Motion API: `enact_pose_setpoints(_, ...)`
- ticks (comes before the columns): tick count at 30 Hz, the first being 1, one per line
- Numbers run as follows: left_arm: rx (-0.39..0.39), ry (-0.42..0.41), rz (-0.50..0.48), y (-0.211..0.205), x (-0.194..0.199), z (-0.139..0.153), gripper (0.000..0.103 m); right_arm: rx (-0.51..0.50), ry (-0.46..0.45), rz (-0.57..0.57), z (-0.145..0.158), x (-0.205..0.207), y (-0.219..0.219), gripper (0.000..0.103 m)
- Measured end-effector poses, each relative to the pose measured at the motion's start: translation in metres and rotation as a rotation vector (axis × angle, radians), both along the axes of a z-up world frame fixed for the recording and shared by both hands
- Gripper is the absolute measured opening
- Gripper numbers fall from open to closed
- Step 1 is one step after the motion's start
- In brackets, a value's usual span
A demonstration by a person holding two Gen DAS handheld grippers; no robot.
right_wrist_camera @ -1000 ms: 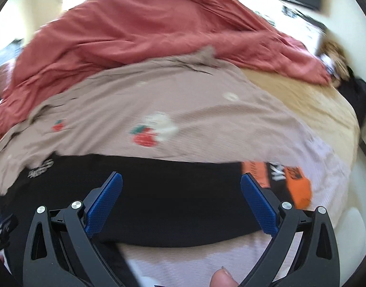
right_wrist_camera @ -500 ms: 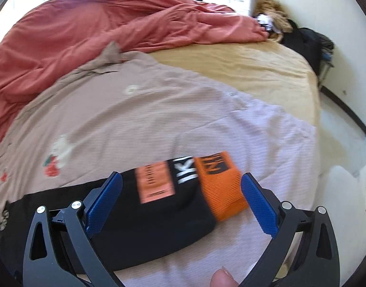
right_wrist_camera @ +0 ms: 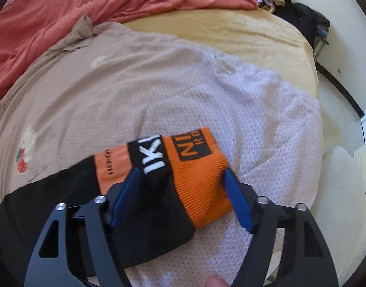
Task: Fold small clothes
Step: 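Close the right tool on the black-and-orange socks and lift them, then carry the socks onto the black shirt and open the right tool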
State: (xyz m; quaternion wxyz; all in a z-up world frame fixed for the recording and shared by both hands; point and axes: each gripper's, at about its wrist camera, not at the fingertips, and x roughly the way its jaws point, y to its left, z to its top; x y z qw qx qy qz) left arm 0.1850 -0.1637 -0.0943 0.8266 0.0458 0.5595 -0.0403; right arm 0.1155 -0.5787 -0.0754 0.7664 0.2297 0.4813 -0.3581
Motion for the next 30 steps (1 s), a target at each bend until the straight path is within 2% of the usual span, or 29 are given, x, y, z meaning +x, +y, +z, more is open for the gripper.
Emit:
enact_pose_setpoints(3,-0.007,0.01,0.004,0.003,-0.001,-0.004,0.094,0.034,-0.01,-0.034,-0.003,-0.002,-0.008,0.065)
enact_pose_setpoints(5,-0.003,0.008,0.0,0.005,-0.001,-0.003,0.094,0.055,-0.024,-0.034,-0.003,-0.004,-0.009,0.058)
enact_pose_setpoints(7,0.001,0.005,0.003,0.007,-0.001,-0.001,0.094,0.071,-0.056,-0.024,0.0,-0.005,-0.009,0.035)
enact_pose_setpoints(10,-0.01,-0.008,0.027,0.015,-0.003,0.005,0.094,0.078,-0.094,0.01,0.007,-0.003,-0.006,0.024)
enact_pose_setpoints(14,-0.044,-0.015,0.063,0.031,-0.01,0.014,0.094,0.076,-0.127,0.003,0.015,-0.006,-0.005,0.021)
enact_pose_setpoints(19,-0.068,-0.032,0.098,0.047,-0.018,0.026,0.094,0.057,-0.127,0.009,0.02,-0.006,-0.003,0.019)
enact_pose_setpoints(25,-0.088,-0.039,0.125,0.054,-0.019,0.031,0.094,-0.077,-0.127,0.165,0.045,0.019,0.041,0.016)
enact_pose_setpoints(30,-0.101,-0.039,0.154,0.065,-0.02,0.032,0.094,-0.031,-0.317,0.346,0.075,0.033,0.087,0.015)
